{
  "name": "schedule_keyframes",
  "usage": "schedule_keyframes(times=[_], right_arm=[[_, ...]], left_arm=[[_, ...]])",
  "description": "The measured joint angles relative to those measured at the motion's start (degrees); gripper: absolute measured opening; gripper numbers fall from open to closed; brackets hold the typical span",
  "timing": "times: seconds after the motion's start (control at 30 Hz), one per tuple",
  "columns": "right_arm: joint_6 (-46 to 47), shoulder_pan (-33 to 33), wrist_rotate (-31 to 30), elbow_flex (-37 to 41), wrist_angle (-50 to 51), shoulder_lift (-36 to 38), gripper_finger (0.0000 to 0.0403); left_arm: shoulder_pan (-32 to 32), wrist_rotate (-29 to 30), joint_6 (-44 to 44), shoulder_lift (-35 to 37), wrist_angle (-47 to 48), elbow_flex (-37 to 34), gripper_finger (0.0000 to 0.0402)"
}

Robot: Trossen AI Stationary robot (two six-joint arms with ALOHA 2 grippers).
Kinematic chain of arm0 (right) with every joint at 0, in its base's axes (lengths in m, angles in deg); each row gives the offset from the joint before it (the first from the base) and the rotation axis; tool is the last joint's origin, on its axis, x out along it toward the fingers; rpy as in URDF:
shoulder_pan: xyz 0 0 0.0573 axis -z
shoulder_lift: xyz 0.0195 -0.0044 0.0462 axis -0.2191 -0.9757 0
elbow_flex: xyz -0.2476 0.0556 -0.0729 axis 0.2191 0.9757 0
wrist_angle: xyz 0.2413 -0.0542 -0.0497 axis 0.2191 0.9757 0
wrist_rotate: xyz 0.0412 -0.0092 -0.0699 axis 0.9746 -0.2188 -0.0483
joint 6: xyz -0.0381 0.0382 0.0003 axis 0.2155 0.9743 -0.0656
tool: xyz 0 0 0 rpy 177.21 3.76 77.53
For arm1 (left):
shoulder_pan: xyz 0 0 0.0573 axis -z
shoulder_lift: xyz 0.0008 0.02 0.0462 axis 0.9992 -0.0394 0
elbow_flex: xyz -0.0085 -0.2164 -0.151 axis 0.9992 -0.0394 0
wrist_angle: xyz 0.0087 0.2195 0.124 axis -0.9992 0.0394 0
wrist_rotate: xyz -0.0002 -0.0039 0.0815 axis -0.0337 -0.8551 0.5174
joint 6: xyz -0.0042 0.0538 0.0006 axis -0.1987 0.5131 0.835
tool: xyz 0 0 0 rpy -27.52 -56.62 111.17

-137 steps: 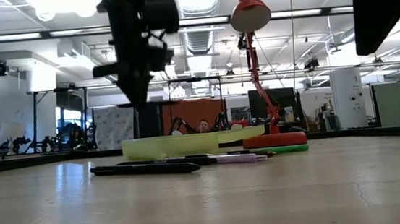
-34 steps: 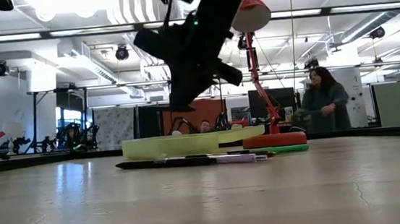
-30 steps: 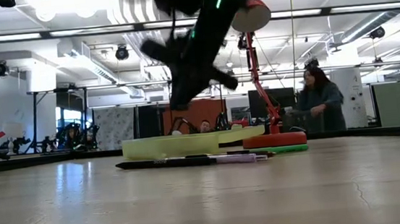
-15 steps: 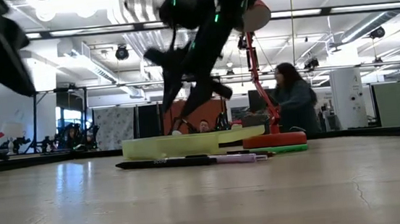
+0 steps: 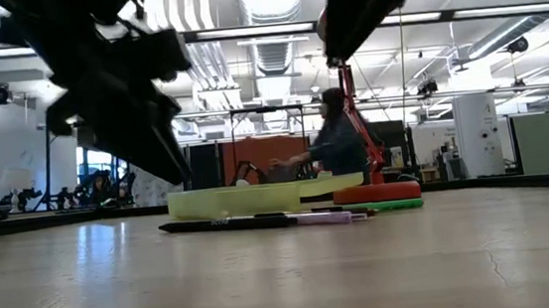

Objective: Pick & place school supplies into a supply box
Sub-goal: Put the black pen into the yellow supply box

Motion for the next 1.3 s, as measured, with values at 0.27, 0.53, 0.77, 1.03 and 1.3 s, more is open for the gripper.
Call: schedule_keyframes(times=[0.27,0.53,0.77,1.03,1.3], right_arm=[[13.12,-6.37,-1.07,0.87,3.07,-1.38,0.0205],[16.01,-6.31,-0.53,1.44,2.94,-2.89,0.0206],[15.87,-6.23,-0.41,1.44,3.06,-2.89,0.0206],[14.71,-6.24,-0.41,1.30,3.09,-2.89,0.0206],[10.15,-6.13,-0.47,1.29,3.11,-2.89,0.0206]], left_arm=[[-5.36,-13.80,6.59,-0.02,-5.31,-1.81,0.0115],[-7.46,-13.47,9.70,-4.47,-6.89,-2.14,0.0115],[-8.42,-16.19,10.71,-13.01,-6.01,1.45,0.0110],[-8.73,-17.97,10.84,-14.04,4.81,5.39,0.0015],[-8.55,-18.20,10.90,-4.53,22.56,9.16,0.0007]])
